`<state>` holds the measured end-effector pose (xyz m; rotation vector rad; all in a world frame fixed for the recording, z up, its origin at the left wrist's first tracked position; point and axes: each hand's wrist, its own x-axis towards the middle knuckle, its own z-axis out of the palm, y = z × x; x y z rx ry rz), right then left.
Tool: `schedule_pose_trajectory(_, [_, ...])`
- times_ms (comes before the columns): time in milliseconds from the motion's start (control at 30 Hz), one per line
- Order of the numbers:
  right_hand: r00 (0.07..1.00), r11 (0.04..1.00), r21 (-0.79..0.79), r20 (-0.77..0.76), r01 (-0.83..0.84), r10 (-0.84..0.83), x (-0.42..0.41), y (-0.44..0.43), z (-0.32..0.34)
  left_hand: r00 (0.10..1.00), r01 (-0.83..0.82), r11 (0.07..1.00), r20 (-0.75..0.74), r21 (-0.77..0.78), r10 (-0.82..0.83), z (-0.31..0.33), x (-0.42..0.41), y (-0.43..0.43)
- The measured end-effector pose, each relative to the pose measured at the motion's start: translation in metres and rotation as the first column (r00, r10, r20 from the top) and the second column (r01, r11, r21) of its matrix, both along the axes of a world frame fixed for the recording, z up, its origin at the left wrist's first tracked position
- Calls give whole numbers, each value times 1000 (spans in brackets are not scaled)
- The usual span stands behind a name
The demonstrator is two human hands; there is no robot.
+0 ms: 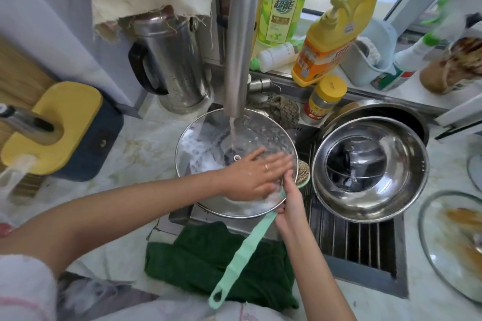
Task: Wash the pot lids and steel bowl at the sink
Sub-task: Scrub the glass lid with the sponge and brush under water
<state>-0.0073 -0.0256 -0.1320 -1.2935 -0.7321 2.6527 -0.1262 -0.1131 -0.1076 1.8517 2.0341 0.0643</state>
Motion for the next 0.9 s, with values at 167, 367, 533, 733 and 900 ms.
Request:
schedule_pose_trajectory(167, [999,997,75,-48,14,-11,4,15,27,999,21,1000,-43,10,-21,2,-15,-63])
schedule_pose_trajectory(367, [1000,973,230,-30,2,5,5,20,62,799,-581,807,-115,104,590,-6,-64,-53])
schedule_pose_trajectory(533, [994,940,324,-15,106,-107,-2,15,70,690,-724,689,42,33,723,-7,-10,-24])
schedule_pose_trajectory(733, [987,878,458,12,137,-160,-5,24,82,847,-421,884,437,205,302,-1,37,-63])
schedule_pose_trajectory(900, [986,862,503,100,63,-131,-6,40,91,973,-219,869,160,444,164,-5,19,-85])
